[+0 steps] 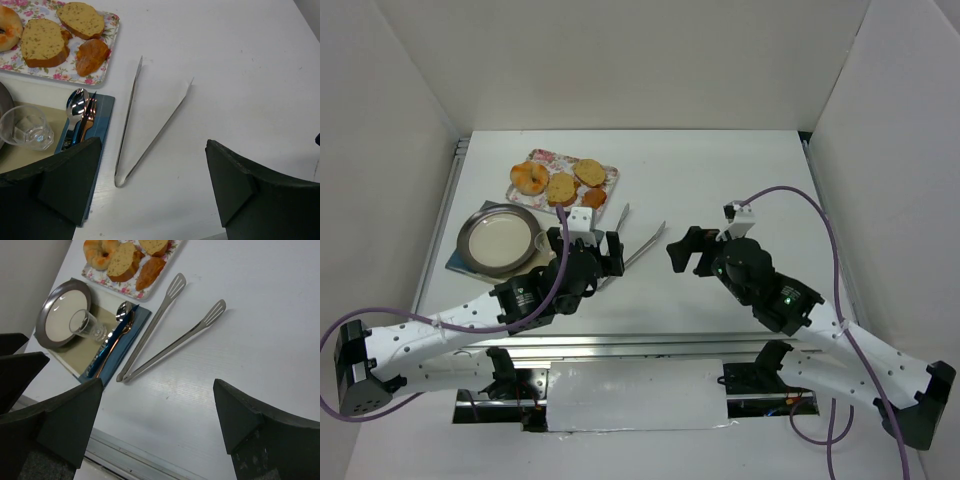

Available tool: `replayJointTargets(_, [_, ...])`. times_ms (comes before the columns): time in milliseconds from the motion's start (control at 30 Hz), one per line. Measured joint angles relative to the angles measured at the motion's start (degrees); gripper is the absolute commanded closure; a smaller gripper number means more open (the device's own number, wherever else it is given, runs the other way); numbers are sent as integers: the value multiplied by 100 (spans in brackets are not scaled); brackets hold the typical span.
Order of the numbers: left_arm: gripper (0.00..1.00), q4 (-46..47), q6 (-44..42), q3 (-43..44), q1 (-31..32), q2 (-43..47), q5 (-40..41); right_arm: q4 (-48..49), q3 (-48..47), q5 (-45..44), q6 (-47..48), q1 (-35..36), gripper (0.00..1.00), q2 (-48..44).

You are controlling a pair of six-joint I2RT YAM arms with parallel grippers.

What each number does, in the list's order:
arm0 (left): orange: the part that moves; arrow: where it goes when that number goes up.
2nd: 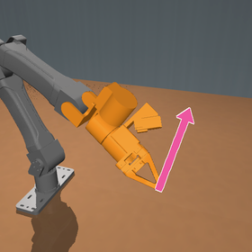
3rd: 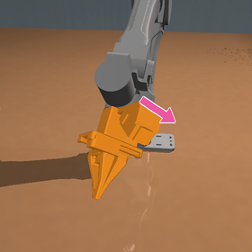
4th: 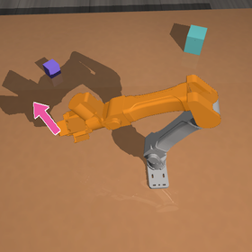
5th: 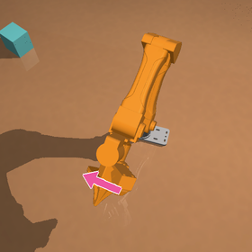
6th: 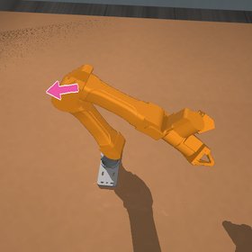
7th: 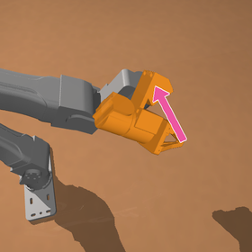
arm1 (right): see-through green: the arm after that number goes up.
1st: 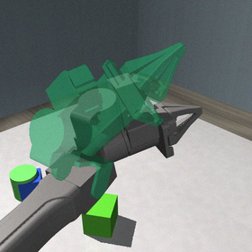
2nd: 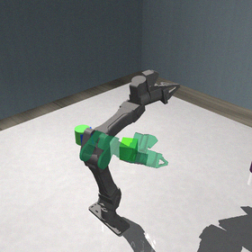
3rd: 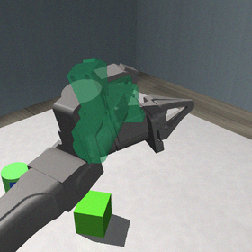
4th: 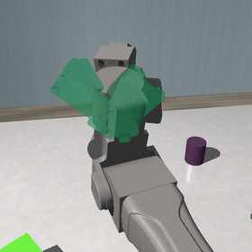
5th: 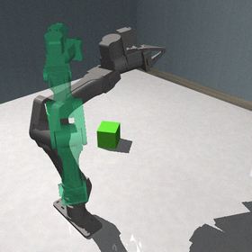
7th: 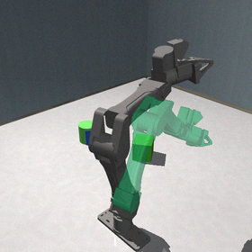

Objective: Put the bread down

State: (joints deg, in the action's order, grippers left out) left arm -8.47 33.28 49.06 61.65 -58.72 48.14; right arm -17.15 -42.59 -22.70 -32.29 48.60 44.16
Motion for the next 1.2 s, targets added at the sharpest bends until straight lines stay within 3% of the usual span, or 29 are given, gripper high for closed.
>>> replayJointTargets(333, [0, 173, -280, 17, 0, -164, -101, -149, -166, -2, -72, 0, 0, 516])
replayJointTargets(533, [1, -177, -710, 586, -74, -979, -236, -308, -323, -254, -238, 0, 0, 518])
replayJointTargets(667, [0, -184, -1141, 632, -520, -1062, -1154, -354, -319, -323, -278, 0, 0, 223])
replayJointTargets(867, [3, -398, -1576, 1425, -1766, -1869, -2944, -343, -293, -382, -302, 0, 0, -221])
replayJointTargets(1033, [0, -772, -1989, 2081, -2055, -2817, -3464, -354, -280, -422, -337, 0, 0, -247])
replayJointTargets(1200, [1, -1180, -2269, 2131, -2055, -3082, -3630, -372, -269, -509, -387, 0, 0, -319])
